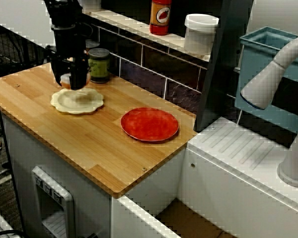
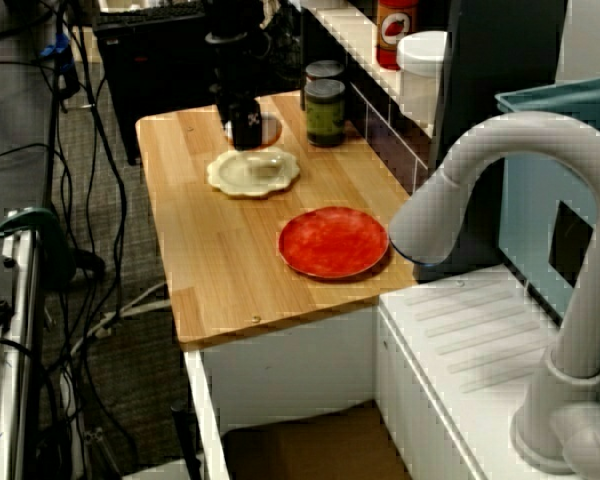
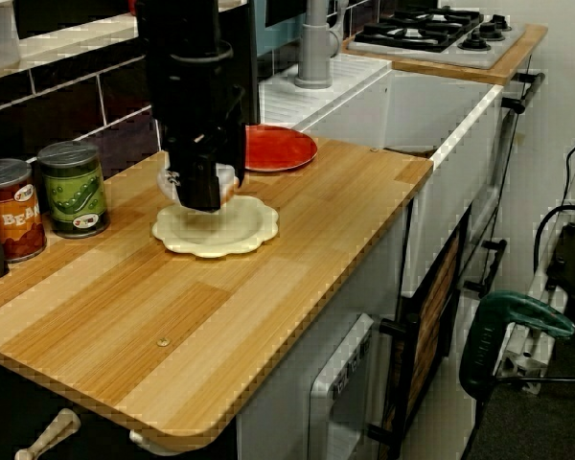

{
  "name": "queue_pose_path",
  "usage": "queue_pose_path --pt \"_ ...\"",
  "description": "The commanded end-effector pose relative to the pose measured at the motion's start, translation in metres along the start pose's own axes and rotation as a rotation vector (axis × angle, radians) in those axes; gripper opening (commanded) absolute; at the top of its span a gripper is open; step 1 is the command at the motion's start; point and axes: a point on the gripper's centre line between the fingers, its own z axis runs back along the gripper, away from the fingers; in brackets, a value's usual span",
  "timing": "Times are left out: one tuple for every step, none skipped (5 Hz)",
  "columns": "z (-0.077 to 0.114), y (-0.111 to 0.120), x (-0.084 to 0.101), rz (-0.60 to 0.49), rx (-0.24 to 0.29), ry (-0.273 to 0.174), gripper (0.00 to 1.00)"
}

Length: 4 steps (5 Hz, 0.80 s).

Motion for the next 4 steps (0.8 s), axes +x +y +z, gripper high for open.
queue_pose_path --pt "0.057 0.016 0.040 -0.225 -0.215 -0.133 0.00" --pt "0.062 0.023 0.044 -0.309 -0.337 -0.126 0.00" --pt "0.050 0.018 0.022 -0.330 -0.361 -0.111 0.00" --pt "0.047 0.014 0.014 -0.346 -0.342 -0.114 0.00"
